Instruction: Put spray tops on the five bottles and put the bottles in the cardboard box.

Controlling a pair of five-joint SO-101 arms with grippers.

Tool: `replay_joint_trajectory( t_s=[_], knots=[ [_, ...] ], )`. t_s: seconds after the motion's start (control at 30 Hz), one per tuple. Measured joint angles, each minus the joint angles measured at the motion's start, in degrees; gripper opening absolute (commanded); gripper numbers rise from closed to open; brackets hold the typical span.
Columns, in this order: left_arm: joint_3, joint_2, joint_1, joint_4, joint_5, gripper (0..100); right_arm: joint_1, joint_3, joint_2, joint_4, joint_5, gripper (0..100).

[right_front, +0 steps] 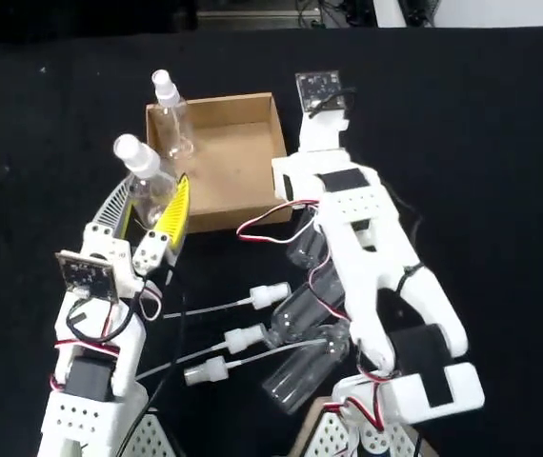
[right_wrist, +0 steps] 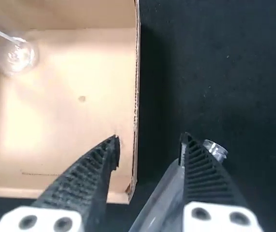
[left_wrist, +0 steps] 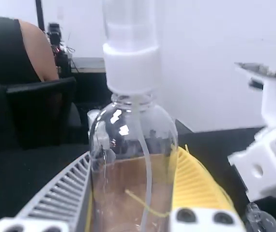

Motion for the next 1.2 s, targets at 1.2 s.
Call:
replay_joint_trajectory(
  t_s=[1.2],
  knots=[
    [0.00, 0.00, -0.18, -5.54, 0.00, 3, 0.00, -0.09, 9.32, -3.69, 0.00, 1.0]
  ],
)
